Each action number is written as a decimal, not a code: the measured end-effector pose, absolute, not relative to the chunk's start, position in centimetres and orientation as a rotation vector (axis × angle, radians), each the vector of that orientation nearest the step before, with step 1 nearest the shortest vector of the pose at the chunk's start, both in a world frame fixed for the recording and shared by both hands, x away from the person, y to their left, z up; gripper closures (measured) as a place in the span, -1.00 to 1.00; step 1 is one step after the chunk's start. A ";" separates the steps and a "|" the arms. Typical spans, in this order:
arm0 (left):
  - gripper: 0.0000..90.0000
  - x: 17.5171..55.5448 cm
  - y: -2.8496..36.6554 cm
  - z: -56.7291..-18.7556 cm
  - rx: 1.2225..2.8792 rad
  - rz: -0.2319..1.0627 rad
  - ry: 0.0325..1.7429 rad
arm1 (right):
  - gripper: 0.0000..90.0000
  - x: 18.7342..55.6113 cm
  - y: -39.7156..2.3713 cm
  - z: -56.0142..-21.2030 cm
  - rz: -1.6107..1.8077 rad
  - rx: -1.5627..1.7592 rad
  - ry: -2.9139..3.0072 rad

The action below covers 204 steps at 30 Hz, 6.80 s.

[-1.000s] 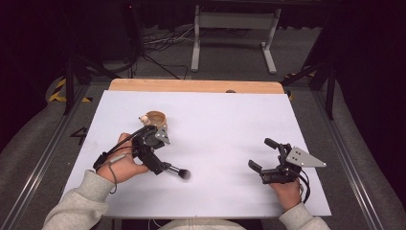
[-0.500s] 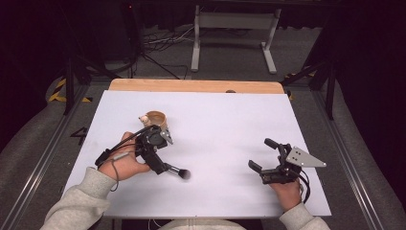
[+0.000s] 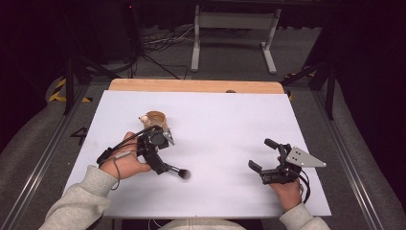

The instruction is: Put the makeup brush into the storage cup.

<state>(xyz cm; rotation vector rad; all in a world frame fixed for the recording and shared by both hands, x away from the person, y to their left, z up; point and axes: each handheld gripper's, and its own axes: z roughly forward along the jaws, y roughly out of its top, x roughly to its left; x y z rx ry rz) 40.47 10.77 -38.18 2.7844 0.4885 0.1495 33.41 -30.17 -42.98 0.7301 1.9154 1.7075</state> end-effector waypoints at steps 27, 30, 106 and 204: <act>-0.85 40.9 10.2 -40.5 2.835 0.099 0.469 | -1.00 33.3 -30.3 -43.0 1.712 0.737 1.917; -0.84 41.0 10.1 -40.7 2.839 0.097 0.459 | -1.00 33.3 -30.3 -43.0 1.713 0.739 1.917; 0.64 40.8 10.2 -40.7 2.947 0.062 0.313 | -1.00 33.5 -30.3 -43.4 1.697 0.759 1.943; 0.64 42.7 15.6 -34.2 1.867 0.324 0.644 | -1.00 33.5 -30.2 -43.4 1.703 0.745 1.950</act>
